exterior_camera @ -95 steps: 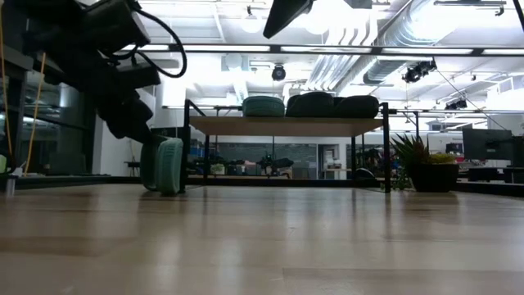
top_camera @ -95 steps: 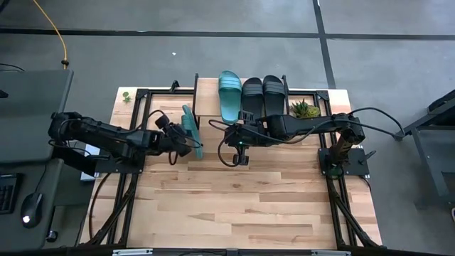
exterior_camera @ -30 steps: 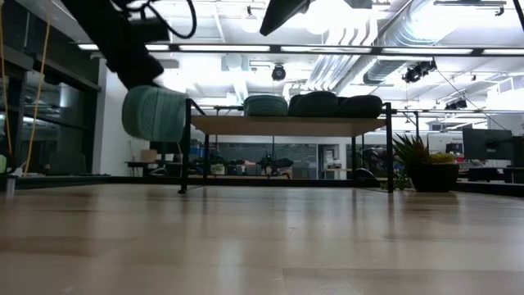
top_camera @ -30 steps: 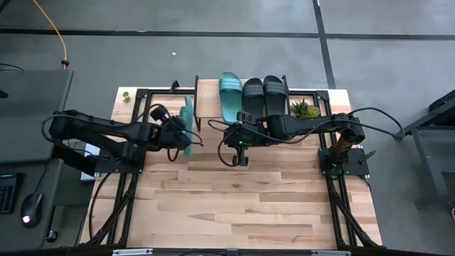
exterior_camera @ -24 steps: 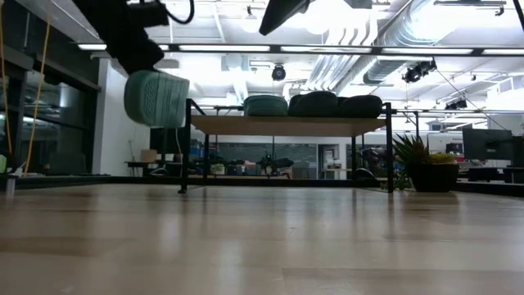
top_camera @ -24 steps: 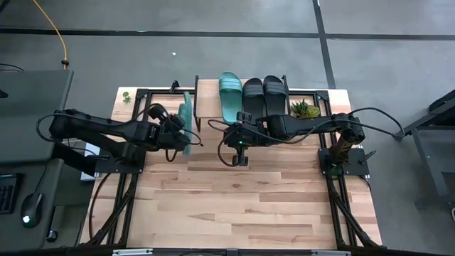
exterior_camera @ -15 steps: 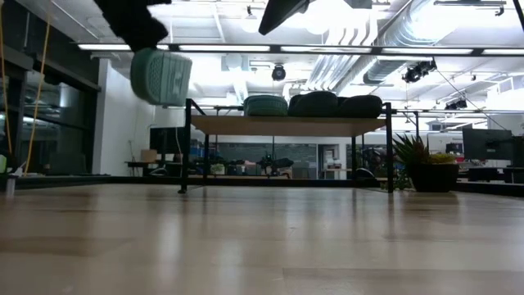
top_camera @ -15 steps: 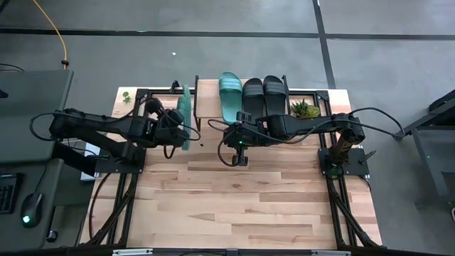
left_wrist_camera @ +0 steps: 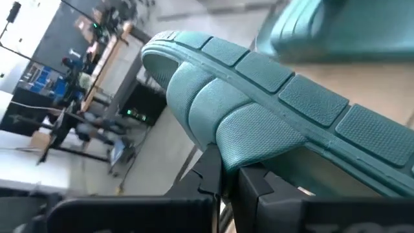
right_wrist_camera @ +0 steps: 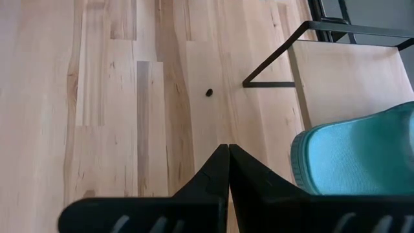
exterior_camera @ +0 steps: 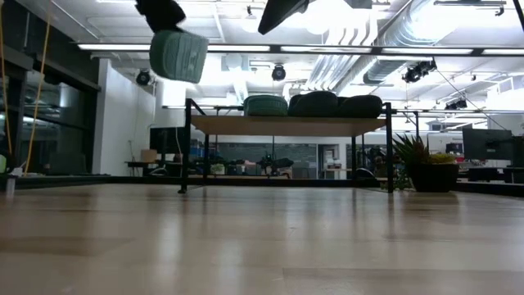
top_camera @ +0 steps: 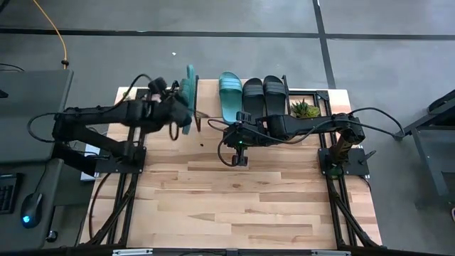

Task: Pick and place slides into the shelf
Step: Put the green slide on the shelf

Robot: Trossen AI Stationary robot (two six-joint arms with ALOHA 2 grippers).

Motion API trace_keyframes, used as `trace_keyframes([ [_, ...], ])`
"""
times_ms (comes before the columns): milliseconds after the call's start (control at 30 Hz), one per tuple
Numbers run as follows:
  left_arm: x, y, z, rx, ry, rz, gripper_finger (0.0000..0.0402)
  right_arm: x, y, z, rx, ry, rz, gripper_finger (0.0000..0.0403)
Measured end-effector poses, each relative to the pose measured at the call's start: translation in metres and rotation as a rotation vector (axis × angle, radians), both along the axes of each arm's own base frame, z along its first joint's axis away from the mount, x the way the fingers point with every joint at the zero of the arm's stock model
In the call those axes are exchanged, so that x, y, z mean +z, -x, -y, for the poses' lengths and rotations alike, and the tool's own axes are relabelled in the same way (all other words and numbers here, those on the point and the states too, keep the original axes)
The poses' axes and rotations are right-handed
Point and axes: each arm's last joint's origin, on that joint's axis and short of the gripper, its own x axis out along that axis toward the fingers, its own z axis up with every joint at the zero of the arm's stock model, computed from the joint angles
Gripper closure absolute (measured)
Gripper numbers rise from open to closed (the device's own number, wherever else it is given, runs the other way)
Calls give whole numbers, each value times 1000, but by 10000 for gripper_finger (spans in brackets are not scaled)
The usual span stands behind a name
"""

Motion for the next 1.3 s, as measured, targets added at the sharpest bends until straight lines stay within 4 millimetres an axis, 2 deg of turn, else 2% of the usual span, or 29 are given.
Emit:
trace_keyframes([
  [267,7,-30,-45,58,14,-168,401,0,0,0,-2,-1,-5,403],
  [533,18,-63,-65,52,53,-216,401,-4,7,-4,-73,-2,-56,403],
  [867,14,-95,-78,51,81,-344,401,-9,23,-30,-147,92,-126,403],
  [1000,8,-98,-87,66,97,-357,401,-10,32,-41,-198,138,-153,403],
  [1300,1,-81,-117,149,164,-403,401,-12,56,-60,-312,194,-213,403],
])
